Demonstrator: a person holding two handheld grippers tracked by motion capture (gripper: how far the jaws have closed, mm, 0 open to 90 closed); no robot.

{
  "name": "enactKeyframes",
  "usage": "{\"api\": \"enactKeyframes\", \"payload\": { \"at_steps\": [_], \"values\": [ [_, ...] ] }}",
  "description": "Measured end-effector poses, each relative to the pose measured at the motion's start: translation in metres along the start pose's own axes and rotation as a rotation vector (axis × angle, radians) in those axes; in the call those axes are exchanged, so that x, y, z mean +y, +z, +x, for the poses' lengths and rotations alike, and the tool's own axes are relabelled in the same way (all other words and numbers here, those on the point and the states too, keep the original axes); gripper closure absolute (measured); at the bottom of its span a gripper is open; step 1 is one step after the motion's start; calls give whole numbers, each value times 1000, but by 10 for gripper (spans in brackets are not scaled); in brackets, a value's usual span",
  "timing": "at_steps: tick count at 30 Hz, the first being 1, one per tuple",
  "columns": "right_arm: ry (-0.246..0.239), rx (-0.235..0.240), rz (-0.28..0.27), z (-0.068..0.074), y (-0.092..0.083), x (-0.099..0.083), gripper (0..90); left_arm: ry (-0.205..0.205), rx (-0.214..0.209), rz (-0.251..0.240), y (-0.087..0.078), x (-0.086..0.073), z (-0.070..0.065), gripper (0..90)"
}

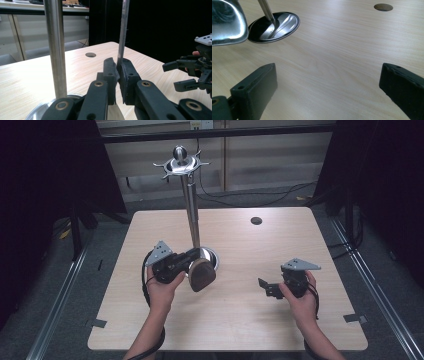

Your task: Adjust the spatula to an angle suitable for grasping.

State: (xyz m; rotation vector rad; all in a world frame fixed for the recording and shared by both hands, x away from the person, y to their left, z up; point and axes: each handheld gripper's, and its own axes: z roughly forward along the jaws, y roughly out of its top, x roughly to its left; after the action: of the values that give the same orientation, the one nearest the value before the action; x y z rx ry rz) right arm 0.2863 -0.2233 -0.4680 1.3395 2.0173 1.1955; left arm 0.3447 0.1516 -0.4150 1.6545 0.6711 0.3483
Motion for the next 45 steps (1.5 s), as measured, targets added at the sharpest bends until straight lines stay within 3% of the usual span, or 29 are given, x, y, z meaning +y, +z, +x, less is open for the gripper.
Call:
{"api": "enactKeyframes", "payload": {
  "at_steps": [3, 9, 11, 16, 17, 18, 20, 25, 30, 32, 33, 35, 36, 45],
  "values": [
    [-2, 2, 0, 0, 0, 0, 11, 4, 16, 8, 1, 1, 1, 836],
    [0, 4, 0, -1, 0, 0, 12, 1, 8, 21, 4, 1, 7, 806],
    [1, 5, -1, -1, 0, 0, 12, -17, 15, 20, 6, 0, 8, 802],
    [3, 2, -4, -2, -1, 0, 12, -5, 24, 41, 5, -2, 12, 794],
    [2, 3, -3, -2, -1, 0, 12, -23, 13, 25, 6, -2, 11, 794],
    [1, 1, -3, -2, -1, 0, 12, -2, 24, 44, 5, -2, 12, 786],
    [1, 5, -2, -2, -1, 0, 12, -4, 12, 35, 7, -2, 13, 776],
    [4, 9, -5, -1, -1, 0, 12, 8, 35, 53, 6, 1, 9, 745],
    [2, 7, -1, -1, -1, 1, 12, 18, 58, 54, -1, 4, 10, 645],
    [5, 7, -5, -2, -1, 1, 12, 8, 74, 62, -5, 4, 10, 539],
    [12, 7, -9, -2, -2, 2, 12, 1, 85, 74, -6, 4, 10, 424],
    [8, 8, -9, -2, -2, 2, 12, 0, 94, 76, -7, 3, 9, 394],
    [7, 7, -4, -2, -2, 1, 12, -5, 96, 77, -8, 3, 9, 323],
    [16, 6, -5, -2, -6, 0, 12, 6, 108, 114, -12, -5, 7, 175]
  ]
}}
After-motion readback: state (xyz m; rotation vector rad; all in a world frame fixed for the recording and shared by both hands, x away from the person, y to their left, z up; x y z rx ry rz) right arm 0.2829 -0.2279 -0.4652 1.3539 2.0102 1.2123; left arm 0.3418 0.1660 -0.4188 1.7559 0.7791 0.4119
